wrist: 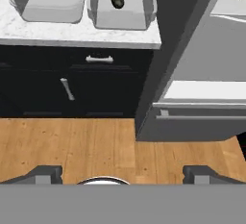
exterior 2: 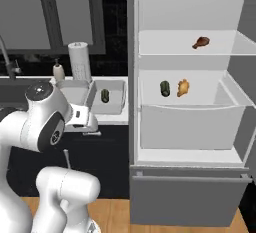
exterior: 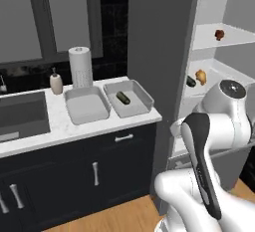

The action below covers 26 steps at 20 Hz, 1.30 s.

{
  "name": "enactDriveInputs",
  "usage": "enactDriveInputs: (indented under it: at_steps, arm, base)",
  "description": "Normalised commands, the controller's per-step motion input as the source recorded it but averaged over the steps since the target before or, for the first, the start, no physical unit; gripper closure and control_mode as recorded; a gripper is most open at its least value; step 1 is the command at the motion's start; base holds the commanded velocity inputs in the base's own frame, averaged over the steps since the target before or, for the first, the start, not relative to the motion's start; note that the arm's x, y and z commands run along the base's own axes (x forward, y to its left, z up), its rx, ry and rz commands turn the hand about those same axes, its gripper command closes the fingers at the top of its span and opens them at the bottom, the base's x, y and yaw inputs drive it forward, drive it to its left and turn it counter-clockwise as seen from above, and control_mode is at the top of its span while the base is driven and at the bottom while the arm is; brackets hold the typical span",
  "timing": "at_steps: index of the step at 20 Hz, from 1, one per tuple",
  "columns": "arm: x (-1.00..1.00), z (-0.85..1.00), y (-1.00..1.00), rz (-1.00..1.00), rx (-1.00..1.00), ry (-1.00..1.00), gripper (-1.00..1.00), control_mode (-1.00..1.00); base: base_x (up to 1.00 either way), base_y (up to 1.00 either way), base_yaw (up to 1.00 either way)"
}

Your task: Place one cucumber and one chicken drumstick in each tupperware on the nearby counter, to pack two identical lunches.

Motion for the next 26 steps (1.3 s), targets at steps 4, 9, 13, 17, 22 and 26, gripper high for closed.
enactDriveInputs:
  at_steps: [4, 9, 13, 17, 22, 26]
  arm:
    - [0.0, 0.0, 0.0, 0.0, 0.0, 0.0, -1.0, 1.0]
    - [0.0, 0.0, 0.0, 0.0, 0.0, 0.0, -1.0, 1.0]
    - [0.0, 0.0, 0.0, 0.0, 0.0, 0.0, -1.0, 1.0]
    - [0.0, 0.0, 0.0, 0.0, 0.0, 0.0, -1.0, 1.0]
    - [0.0, 0.0, 0.0, 0.0, 0.0, 0.0, -1.0, 1.0]
    - [0.0, 0.0, 0.0, 0.0, 0.0, 0.0, -1.0, 1.0]
  base:
    - [-0.05, -1.0, -0.25]
    - [0.27, -0.87, -0.15]
    - [0.31, -0.59, -0.01]
    - [0.36, -0.19, 0.02]
    - [0.62, 0.0, 0.08]
    - [0.6, -0.03, 0.12]
